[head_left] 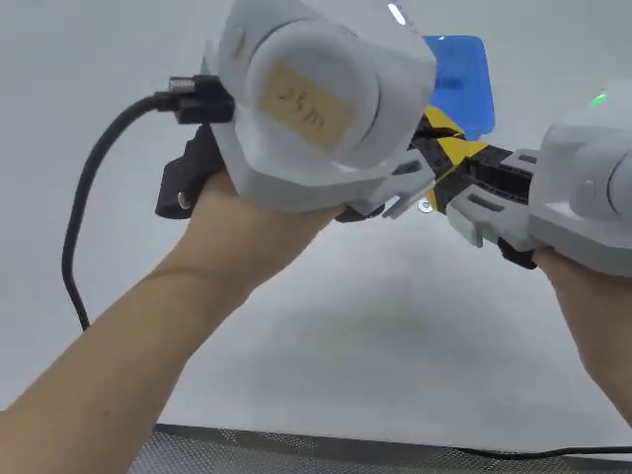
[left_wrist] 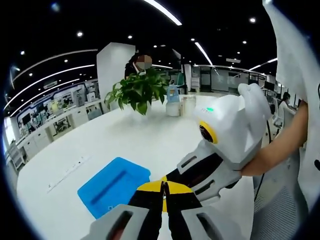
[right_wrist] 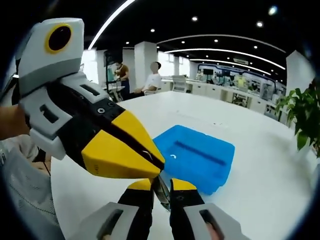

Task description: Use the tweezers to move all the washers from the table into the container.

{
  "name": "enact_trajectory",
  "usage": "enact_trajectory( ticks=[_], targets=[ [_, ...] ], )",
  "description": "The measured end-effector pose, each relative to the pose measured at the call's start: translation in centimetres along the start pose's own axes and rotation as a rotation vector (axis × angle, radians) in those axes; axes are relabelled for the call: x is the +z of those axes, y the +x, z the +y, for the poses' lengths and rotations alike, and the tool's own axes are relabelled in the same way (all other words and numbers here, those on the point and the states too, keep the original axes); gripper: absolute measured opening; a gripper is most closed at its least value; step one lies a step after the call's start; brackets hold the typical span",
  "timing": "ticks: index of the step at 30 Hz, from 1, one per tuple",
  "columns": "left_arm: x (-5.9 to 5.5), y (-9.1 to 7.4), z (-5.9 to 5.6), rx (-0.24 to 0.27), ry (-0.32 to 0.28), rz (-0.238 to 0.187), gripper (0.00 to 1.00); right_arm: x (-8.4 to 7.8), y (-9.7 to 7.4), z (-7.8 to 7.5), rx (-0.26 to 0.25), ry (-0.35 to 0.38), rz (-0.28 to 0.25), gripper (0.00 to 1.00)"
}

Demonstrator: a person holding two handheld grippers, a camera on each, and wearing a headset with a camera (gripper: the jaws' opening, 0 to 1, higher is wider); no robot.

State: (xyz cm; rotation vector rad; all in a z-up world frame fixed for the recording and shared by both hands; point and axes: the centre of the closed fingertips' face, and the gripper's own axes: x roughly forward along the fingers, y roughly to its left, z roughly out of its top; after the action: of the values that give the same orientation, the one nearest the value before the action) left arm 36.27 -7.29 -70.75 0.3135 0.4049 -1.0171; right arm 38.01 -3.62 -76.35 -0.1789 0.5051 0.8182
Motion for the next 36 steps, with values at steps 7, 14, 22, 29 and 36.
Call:
enact_trajectory(
  ticks=[7,14,22,29,36],
  targets=[
    [-0.5,0.1,0.2,0.010,-0.003,0.022,0.00,-0.3,1.0,-0.2,0.008,0.009,0.006,0.08],
    [-1.3,0.6,0.6,0.021,-0.025,0.033,0.00,-0.8,1.7,-0.4,0.015,0.019,0.014,0.08],
    [-1.3,0.5,0.9,0.028,-0.034,0.036,0.00,-0.8,1.6,-0.4,0.037,0.047,0.012,0.09],
    [-1.7,0.4,1.2,0.039,-0.026,0.061,0.00,-1.1,1.4,-0.8,0.047,0.036,0.027,0.11],
    [-1.7,0.3,1.5,0.042,-0.029,0.071,0.00,-1.1,1.5,-0.9,0.052,0.047,0.025,0.11]
  ],
)
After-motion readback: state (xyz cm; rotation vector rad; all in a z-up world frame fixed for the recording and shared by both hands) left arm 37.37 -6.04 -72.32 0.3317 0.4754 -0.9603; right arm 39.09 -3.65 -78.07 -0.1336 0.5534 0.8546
